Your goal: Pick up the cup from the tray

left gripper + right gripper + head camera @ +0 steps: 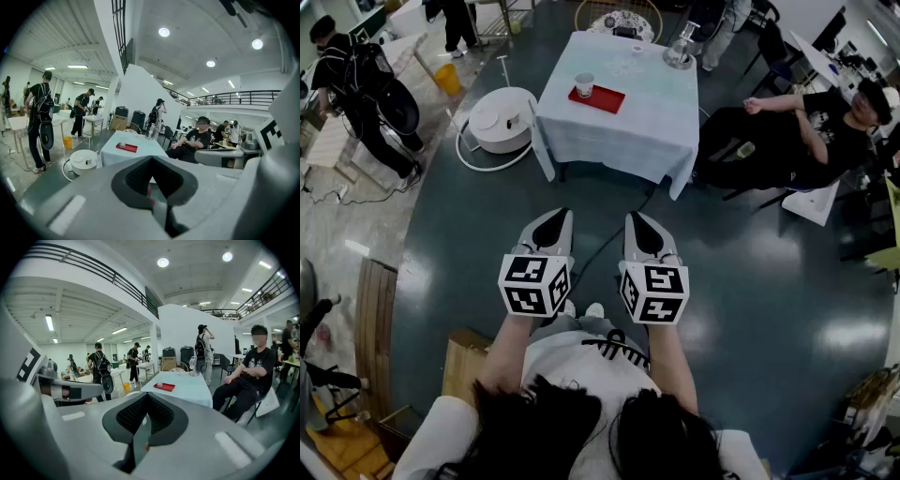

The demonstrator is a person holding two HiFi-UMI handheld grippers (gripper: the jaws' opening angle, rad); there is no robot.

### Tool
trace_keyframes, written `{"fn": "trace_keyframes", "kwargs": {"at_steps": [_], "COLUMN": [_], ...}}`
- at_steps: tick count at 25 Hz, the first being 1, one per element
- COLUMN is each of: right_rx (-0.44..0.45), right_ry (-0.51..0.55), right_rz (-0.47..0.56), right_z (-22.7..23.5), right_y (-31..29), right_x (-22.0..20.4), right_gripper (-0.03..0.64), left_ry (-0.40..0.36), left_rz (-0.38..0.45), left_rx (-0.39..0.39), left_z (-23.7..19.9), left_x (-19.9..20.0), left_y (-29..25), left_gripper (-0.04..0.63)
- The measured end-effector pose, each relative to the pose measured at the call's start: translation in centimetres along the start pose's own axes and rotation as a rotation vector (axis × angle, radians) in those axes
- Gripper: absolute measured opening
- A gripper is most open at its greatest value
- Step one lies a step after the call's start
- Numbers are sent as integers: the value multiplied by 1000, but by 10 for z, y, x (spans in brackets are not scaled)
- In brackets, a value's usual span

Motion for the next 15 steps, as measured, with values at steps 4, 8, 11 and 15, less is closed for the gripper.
{"fn": "trace_keyframes", "kwargs": {"at_steps": [4,8,11,15], "right_rx": [10,4,7,52], "right_ry": [19,50,31,-49], "right_rz": [-9,-5,-3,-6], "right_z": [-7,-6,-4,-1], "right_y": [0,-2,-1,-1], "right_x": [2,5,4,2], "right_gripper": [23,23,23,35], "left_ry": [-7,-10,-11,-11], "left_rz": [15,20,11,15], "left_rx": [12,17,22,29], "left_z": [-1,-1,-1,0], "left_x": [5,6,4,3], "left_y": [6,4,4,6], "left_gripper": [1,1,1,1]}}
Point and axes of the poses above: the fingertips, and each gripper's own axes: y backward along the fingers, z to its right, x out of its top, the point moved 5 cm from there along y, backward along the fingers, and after that the axes turned 8 degrees about y, right-handed, at the moved point
